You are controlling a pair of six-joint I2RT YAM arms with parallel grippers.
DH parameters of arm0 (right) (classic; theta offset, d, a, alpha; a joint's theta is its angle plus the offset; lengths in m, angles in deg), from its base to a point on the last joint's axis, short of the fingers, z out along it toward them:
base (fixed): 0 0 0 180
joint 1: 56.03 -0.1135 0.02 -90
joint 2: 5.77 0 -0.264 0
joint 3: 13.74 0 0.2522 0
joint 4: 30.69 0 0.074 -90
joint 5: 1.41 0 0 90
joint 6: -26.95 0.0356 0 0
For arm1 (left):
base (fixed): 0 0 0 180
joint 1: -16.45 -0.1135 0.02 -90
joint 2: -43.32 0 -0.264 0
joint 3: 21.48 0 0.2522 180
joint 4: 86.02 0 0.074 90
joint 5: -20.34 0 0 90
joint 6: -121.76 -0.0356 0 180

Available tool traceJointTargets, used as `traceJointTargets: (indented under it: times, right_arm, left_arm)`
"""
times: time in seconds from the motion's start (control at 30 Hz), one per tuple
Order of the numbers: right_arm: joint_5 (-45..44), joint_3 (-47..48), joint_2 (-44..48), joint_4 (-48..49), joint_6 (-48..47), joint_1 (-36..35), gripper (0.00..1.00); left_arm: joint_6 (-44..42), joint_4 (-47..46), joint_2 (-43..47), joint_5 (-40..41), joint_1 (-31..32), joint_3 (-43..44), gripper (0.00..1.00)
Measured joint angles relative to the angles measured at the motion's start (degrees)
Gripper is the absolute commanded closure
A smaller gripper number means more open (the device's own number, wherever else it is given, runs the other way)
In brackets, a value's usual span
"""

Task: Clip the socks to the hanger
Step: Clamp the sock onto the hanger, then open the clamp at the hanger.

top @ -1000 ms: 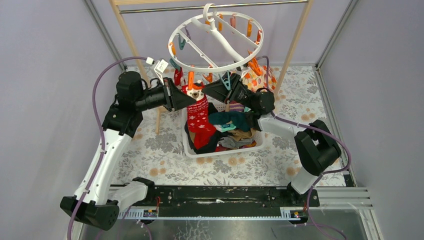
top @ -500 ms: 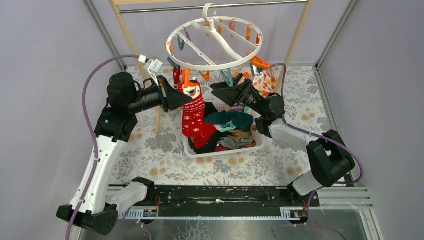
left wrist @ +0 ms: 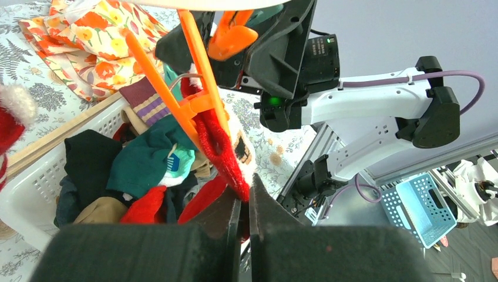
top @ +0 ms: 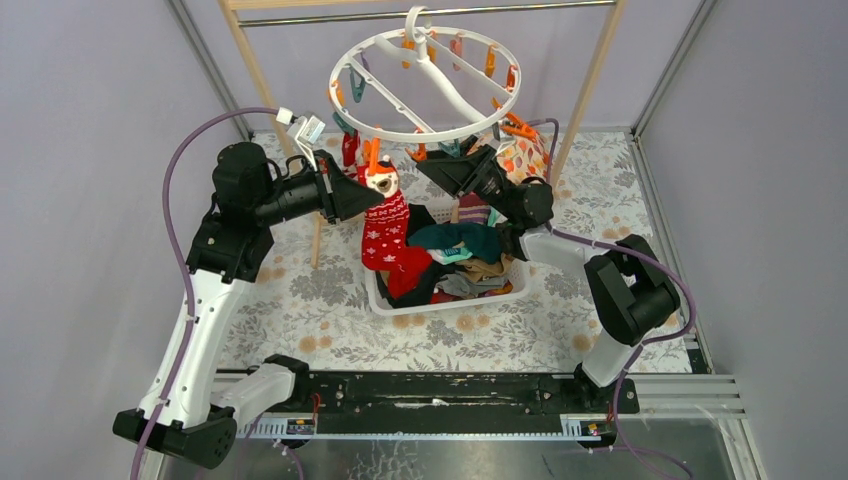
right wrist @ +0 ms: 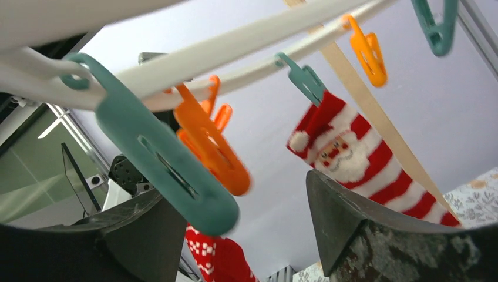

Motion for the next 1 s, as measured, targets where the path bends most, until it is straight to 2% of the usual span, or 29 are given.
traceJointTargets:
  times: [0.17,0.33,0.73,0.77,0.8,0.83,0.87,0.9,1.0]
  right_arm:
    - [-1.3,1.6,-0.2,1.6,0.1,0.0,0.32]
    - [-1.7,2.0,-0.3,1.7,0.2,0.0,0.49]
    - [-1.9,2.2,-0.2,1.9,0.3,0.0,0.71]
    - [-1.7,2.2,-0.2,2.0,0.4,0.0,0.69]
    - [-1.7,2.2,-0.2,2.0,0.4,-0.1,0.58]
    - [-1.7,2.2,-0.2,2.0,0.4,-0.1,0.37]
    - [-1.8,2.2,-0.2,1.9,0.6,-0.2,0.1]
    - [-1.8,2.2,-0.2,1.9,1.3,-0.2,0.01]
    - [-1.8,2.2,-0.2,1.9,1.7,-0.3,0.0]
  left_arm:
    - [-0.4,0.7,-0.1,0.0,0.0,0.3,0.98]
    - [-0.7,1.2,-0.3,0.0,0.0,1.4,0.98]
    - [-1.2,2.1,-0.3,1.9,0.0,1.7,0.99]
    - [-1.2,2.3,-0.3,2.2,0.0,1.7,0.99]
    - [-1.2,2.3,-0.3,2.4,0.0,1.7,0.99]
    - [-1.2,2.4,-0.3,2.5,0.0,1.7,0.99]
    - [-1.2,2.4,-0.3,2.6,0.0,1.7,0.99]
    - [-1.3,2.5,-0.3,2.6,0.0,1.7,0.99]
    - [-1.7,2.7,-0.3,2.6,0.0,1.7,1.0]
